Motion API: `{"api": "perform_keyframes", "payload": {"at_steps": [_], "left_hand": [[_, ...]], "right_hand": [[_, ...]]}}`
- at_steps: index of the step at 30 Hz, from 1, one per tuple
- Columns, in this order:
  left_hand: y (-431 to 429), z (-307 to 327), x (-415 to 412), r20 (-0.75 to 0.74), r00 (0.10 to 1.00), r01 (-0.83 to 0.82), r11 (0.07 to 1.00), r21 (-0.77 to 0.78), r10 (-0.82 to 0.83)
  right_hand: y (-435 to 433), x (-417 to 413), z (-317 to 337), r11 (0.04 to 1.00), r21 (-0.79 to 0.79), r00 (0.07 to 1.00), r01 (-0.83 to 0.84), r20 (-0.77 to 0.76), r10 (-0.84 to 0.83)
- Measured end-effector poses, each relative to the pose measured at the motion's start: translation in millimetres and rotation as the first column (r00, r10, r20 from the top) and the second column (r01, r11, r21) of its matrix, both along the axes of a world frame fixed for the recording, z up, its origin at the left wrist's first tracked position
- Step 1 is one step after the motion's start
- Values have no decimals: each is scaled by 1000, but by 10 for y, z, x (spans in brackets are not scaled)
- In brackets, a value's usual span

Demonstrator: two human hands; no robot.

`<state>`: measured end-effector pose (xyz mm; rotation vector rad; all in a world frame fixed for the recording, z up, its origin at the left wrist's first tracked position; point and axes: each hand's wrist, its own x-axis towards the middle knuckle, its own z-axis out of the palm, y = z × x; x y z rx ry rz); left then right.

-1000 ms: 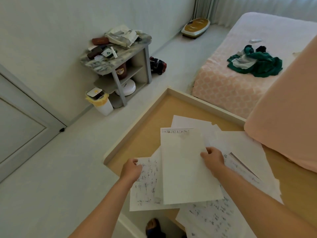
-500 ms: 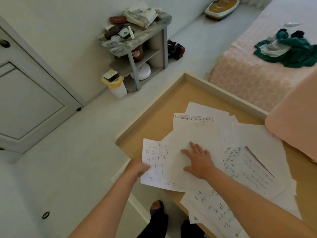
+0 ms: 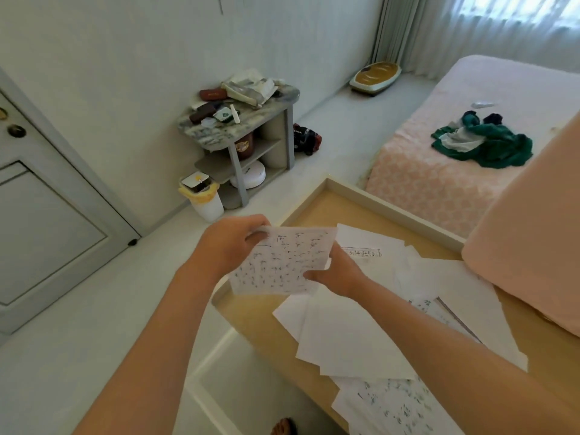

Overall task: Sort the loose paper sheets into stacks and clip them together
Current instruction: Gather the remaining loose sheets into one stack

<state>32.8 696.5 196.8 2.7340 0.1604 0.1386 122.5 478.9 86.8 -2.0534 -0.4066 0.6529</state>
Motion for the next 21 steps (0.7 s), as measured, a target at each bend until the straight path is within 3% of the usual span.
{"api": "perform_keyframes", "payload": {"at_steps": [2, 5, 7, 8, 10, 12, 14, 16, 18, 21], "left_hand": [[34, 131, 100, 132, 991, 23, 999, -29, -19], [79, 64, 298, 332, 941, -32, 995, -97, 63], [33, -138, 422, 362, 911, -90, 950, -300, 200], [-13, -281, 465, 287, 912, -144, 885, -443, 292], [-153, -589, 500, -34, 917, -324, 693, -644, 397], [-311, -942, 454, -419, 863, -506, 488, -711, 284], [-466, -1252, 375, -629, 776, -596, 362, -717, 31], [-611, -1533, 324, -656, 752, -580, 408, -705, -66], [-804, -1738, 345, -637, 770, -531, 515, -672, -37], [-1015, -1831, 366, -605, 795, -507, 594, -624, 44]], "right_hand": [[44, 37, 68, 999, 30, 997, 39, -71, -36], [-13, 15, 80, 957, 170, 947, 237, -259, -189], [-124, -7, 38, 912, 188, 902, 363, -316, -294], [-196, -21, 7, 889, 173, 876, 423, -328, -353], [-376, -61, -74, 851, 119, 828, 512, -333, -451], [-549, -121, -158, 819, 86, 786, 567, -352, -508], [-701, -200, -240, 801, 44, 761, 597, -348, -548], [-844, -269, -394, 784, -29, 742, 620, -302, -599], [-997, -308, -584, 770, -136, 733, 623, -242, -636], [-1126, -345, -773, 766, -283, 762, 577, -152, -630]]}}
